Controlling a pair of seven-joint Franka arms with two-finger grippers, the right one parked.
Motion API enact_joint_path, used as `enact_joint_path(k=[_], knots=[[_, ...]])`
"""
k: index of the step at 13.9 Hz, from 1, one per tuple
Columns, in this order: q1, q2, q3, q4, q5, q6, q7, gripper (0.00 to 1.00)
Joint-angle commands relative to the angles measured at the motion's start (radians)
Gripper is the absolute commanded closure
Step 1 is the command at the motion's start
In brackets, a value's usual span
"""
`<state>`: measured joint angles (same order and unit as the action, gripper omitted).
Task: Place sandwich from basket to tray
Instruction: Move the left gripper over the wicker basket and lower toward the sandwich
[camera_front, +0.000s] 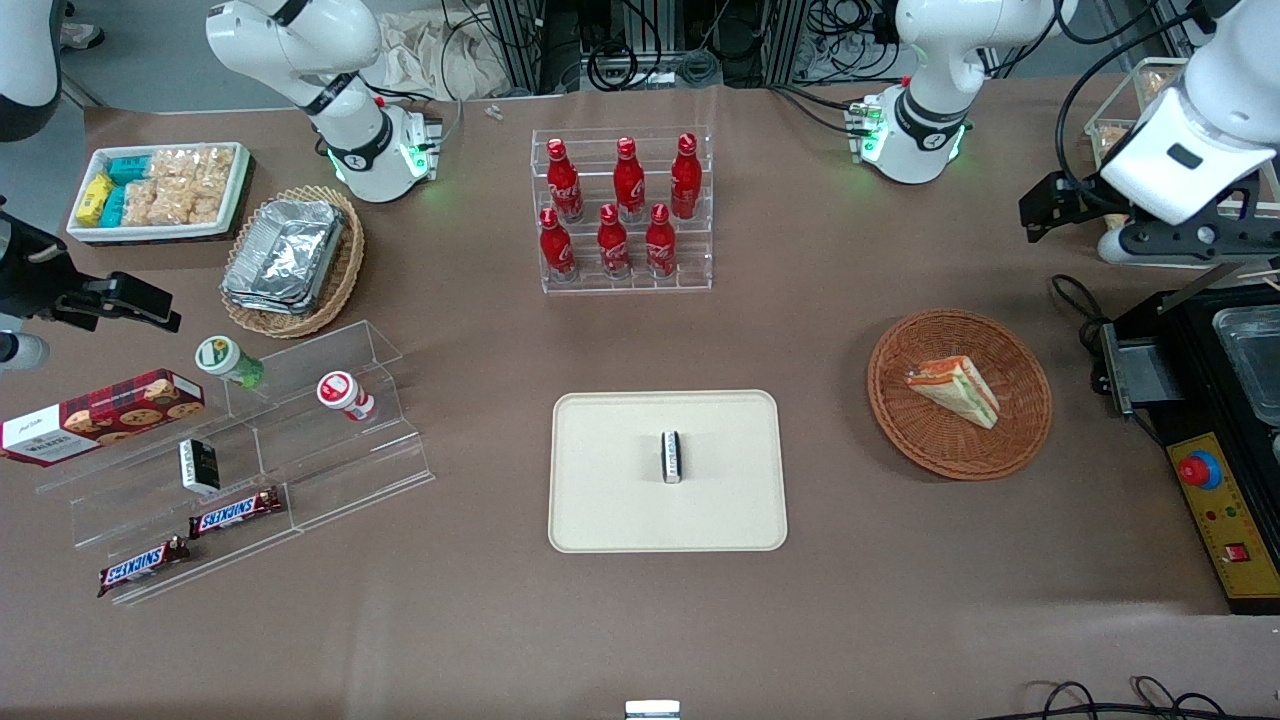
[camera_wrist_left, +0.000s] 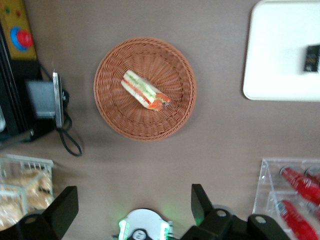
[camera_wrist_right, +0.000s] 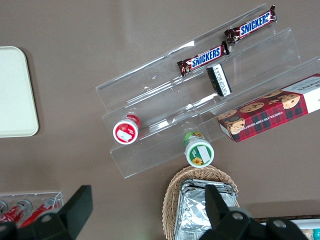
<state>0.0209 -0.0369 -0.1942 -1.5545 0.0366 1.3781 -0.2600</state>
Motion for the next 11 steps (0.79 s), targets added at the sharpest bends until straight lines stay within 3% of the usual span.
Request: enact_joint_path(k=[1,4,11], knots=[[0.005,0.015,-0.007,-0.028,0.017,0.001,-0.31,0.0],[0.007,-0.009,0.03,-0.186,0.005,0.129,-0.439,0.0],[0.008,-0.044,0.085,-0.666,-0.04,0.709,-0.603,0.0]])
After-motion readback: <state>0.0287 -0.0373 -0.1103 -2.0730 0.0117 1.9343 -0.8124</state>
